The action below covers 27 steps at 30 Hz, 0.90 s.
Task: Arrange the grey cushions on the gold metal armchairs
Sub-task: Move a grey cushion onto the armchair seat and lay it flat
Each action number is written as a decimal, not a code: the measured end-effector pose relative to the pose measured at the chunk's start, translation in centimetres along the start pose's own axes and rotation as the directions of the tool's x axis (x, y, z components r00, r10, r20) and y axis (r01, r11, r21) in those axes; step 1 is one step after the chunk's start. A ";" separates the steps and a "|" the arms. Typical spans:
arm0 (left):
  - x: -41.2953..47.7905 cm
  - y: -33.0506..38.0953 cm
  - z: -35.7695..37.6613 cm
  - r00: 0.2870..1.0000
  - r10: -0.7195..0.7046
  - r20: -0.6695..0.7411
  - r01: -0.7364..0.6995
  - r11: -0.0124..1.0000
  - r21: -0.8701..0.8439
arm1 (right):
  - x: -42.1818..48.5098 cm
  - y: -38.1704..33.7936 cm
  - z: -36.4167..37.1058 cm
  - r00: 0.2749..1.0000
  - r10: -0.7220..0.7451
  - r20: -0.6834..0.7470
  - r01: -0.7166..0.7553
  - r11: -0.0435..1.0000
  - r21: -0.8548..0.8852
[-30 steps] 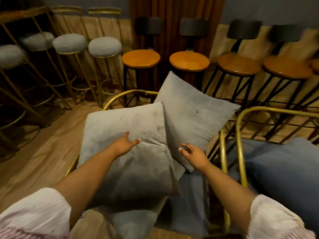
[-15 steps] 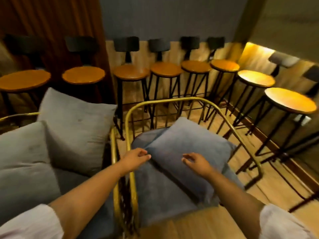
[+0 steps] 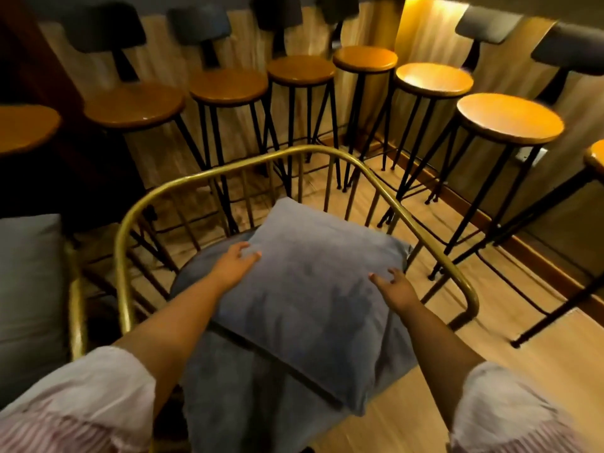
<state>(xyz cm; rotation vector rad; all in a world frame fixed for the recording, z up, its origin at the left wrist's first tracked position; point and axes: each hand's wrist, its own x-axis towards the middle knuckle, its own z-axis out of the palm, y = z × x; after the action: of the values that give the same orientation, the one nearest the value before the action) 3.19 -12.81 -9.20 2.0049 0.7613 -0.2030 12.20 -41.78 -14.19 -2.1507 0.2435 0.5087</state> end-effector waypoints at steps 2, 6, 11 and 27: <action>4.6 -1.4 1.1 0.998 -0.021 -0.060 0.019 1.000 -0.025 | 4.2 1.4 1.7 0.996 0.067 -0.065 -0.067 0.998 0.003; 12.0 -5.2 2.9 0.987 -0.098 -0.128 0.083 0.990 -0.117 | 10.5 4.5 5.1 0.956 0.244 -0.163 -0.221 0.964 0.145; 16.3 -10.4 4.3 0.956 -0.284 -0.073 0.271 0.951 -0.149 | 13.3 7.9 7.8 0.962 0.180 -0.207 -0.138 0.970 0.202; 5.2 -11.3 6.6 0.886 -0.253 -0.387 0.213 0.966 -0.145 | 9.6 7.5 5.1 0.994 0.090 -0.053 -0.058 0.895 0.442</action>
<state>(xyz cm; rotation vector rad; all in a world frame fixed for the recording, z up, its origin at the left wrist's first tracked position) 1.70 -12.04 -23.14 1.8779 1.2545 0.1165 16.77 -41.97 -26.52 -1.7214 0.4396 0.3752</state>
